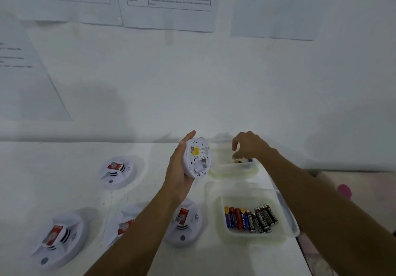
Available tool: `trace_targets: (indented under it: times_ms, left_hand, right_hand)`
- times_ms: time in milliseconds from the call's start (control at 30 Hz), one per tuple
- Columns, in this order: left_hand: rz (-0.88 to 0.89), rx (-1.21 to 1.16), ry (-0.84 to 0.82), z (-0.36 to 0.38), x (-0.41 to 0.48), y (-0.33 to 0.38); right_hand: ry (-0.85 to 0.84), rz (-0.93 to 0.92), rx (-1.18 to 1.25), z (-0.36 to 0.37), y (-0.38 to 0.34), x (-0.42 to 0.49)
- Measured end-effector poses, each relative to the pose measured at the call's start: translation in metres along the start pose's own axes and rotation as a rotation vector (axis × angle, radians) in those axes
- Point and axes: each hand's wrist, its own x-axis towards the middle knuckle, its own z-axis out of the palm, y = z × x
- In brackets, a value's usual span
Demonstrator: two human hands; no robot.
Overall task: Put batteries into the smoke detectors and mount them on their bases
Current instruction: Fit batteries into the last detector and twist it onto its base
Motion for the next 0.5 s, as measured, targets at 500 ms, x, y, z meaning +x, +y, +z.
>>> trace_targets:
  times_ms: [500]
  left_hand:
    - [-0.015,-0.018,0.036,-0.006,0.002,-0.004]
  right_hand:
    - [-0.145,-0.183,0.045,0.003,0.007,0.004]
